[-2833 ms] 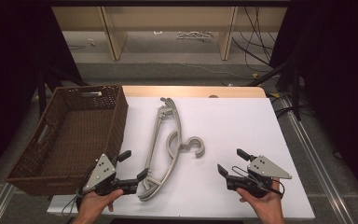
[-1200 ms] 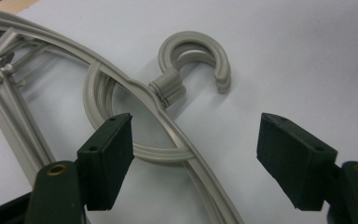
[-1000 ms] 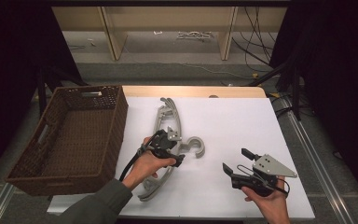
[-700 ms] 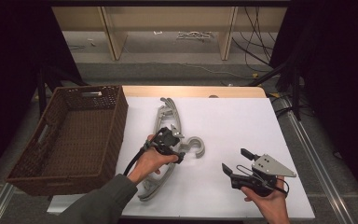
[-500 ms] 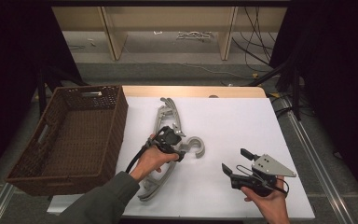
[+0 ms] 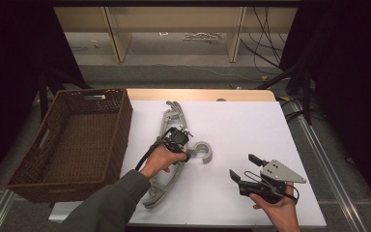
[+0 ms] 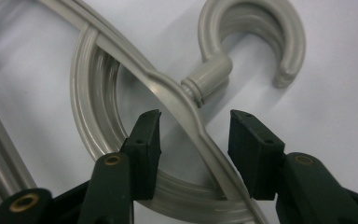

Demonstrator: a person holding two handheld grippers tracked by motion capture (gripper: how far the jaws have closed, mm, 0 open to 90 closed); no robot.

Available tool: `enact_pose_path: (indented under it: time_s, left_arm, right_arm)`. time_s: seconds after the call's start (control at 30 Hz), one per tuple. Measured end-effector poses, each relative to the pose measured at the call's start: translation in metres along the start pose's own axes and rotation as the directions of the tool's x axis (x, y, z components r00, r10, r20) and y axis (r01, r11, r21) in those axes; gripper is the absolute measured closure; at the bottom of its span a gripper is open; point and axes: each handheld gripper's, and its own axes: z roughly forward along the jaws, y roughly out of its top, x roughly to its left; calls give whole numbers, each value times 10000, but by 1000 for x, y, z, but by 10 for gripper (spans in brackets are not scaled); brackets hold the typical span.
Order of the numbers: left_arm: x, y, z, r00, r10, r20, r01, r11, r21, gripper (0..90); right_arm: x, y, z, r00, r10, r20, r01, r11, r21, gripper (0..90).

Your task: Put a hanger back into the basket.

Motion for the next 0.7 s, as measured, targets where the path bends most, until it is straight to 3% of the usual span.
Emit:
enact_pose_path:
  time_s: [0.13, 0.27, 0.3, 0.33, 0.37, 0.4, 0.43, 0.47, 0.57, 0.63, 0.7]
  left_arm:
    - [1, 1, 4, 9995, -199, 234, 194, 9995, 230, 576]
    - [3, 1, 6, 9939, -885, 654, 863, 9956, 370, 640]
    - [3, 1, 6, 9939, -885, 654, 863, 9956, 370, 652]
    - [5, 1, 4, 9904, -1134, 795, 1114, 9934, 290, 652]
    - [9, 0, 0, 9828, -1524, 1047, 1507, 9883, 244, 677]
    - [13, -1, -2, 9790, -1649, 1201, 1639, 9863, 182, 689]
    - [13, -1, -2, 9790, -1649, 1201, 1639, 9863, 182, 700]
    - [16, -3, -7, 9730, -1824, 1416, 1828, 9831, 106, 708]
    - [19, -4, -11, 9690, -1932, 1539, 1943, 9809, 83, 724]
    - [24, -7, -17, 9507, -2478, 1864, 2532, 9674, -52, 732]
    - [26, -8, -19, 9493, -2466, 1948, 2511, 9679, 12, 739]
  right_arm:
    - [0, 0, 0, 10000, -28, -7, 28, 10000, 9, 187]
    - [0, 0, 0, 10000, 0, 4, 0, 10000, 39, 187]
    - [0, 0, 0, 10000, 0, 4, 0, 10000, 39, 187]
    - [0, 0, 0, 10000, -3, 6, 3, 10000, 30, 187]
    - [0, 0, 0, 10000, 10, -36, -10, 10000, 35, 187]
    - [0, 0, 0, 10000, 20, -2, -20, 10000, -2, 187]
    - [-1, 0, 0, 10000, 15, -31, -15, 10000, 52, 187]
    - [-1, 0, 0, 10000, 39, -48, -38, 10000, 71, 187]
    - [-1, 0, 0, 10000, 44, -32, -44, 10000, 64, 187]
    - [-1, 0, 0, 10000, 63, -56, -63, 10000, 55, 187]
    - [-1, 0, 0, 10000, 21, -38, -21, 10000, 95, 188]
